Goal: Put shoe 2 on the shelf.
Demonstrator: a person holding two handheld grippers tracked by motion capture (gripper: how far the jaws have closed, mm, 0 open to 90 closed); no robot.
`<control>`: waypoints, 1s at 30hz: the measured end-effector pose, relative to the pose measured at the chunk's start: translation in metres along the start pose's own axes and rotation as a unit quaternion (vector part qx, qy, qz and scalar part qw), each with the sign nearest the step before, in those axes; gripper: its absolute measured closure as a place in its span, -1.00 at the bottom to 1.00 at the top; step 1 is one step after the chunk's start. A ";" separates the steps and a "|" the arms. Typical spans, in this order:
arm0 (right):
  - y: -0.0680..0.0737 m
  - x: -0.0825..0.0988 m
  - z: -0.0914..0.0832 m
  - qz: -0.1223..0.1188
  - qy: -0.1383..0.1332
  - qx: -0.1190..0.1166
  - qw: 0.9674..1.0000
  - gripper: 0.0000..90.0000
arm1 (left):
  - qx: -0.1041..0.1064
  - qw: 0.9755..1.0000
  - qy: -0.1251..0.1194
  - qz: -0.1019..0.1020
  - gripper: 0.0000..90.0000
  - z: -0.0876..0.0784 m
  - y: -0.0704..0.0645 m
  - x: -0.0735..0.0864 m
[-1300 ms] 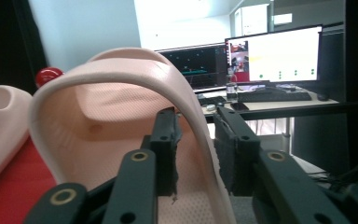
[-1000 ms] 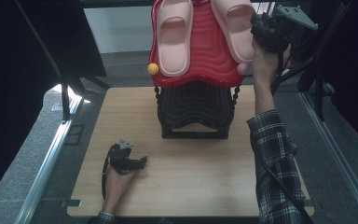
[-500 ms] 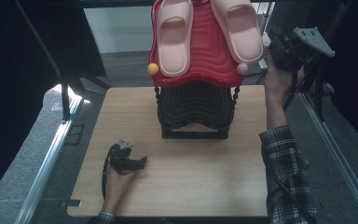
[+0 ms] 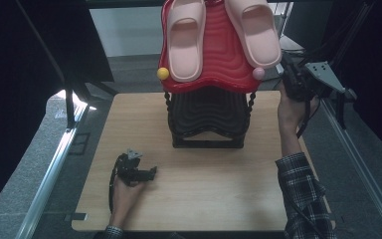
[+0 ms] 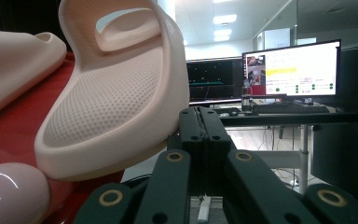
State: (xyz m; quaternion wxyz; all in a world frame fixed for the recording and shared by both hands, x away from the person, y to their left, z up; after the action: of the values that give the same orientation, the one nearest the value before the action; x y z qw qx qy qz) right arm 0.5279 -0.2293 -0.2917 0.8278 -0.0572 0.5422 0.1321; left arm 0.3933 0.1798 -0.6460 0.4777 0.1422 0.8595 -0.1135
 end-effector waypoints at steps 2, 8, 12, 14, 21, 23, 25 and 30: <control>0.000 0.000 0.001 -0.003 0.002 0.000 1.000 0.99 | 0.000 1.000 0.000 0.000 -0.95 0.000 0.000 0.000; 0.010 0.001 0.006 -0.006 0.010 -0.012 1.000 0.99 | 0.000 1.000 0.000 0.000 -0.95 0.000 0.000 0.000; 0.021 0.002 0.011 -0.013 0.012 -0.029 0.999 0.99 | 0.000 1.000 0.000 0.000 -0.95 0.000 0.000 0.000; 0.030 0.003 0.015 -0.021 0.020 -0.041 0.999 0.99 | 0.000 1.000 -0.001 0.000 -0.95 0.000 0.000 0.000; 0.046 0.002 0.022 -0.016 0.031 -0.080 0.996 1.00 | 0.000 1.000 0.000 0.000 -0.95 0.000 0.000 0.000; 0.048 0.001 0.024 -0.030 0.033 -0.084 0.996 1.00 | 0.000 1.000 -0.001 -0.001 -0.95 0.000 0.000 0.000; 0.048 0.000 0.024 -0.033 0.035 -0.089 0.995 1.00 | 0.000 1.000 -0.001 -0.001 -0.95 0.000 0.000 0.000; 0.049 -0.002 0.024 -0.033 0.040 -0.105 0.993 1.00 | 0.000 1.000 -0.001 -0.001 -0.95 0.000 0.000 0.000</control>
State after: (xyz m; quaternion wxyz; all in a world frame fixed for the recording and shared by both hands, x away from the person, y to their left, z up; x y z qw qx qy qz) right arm 0.5345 -0.1770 -0.2778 0.7987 -0.1667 0.5558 0.1589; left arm 0.3935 0.1797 -0.6460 0.4783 0.1417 0.8591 -0.1140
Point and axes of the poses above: each handheld gripper's, and its own axes: z roughly forward along the jaws, x roughly out of its underside, y roughly to its left, the point moved 10 cm from there along z, roughly forward along the jaws, and after that the axes turned 15 degrees about -y, right-handed, at the moved point
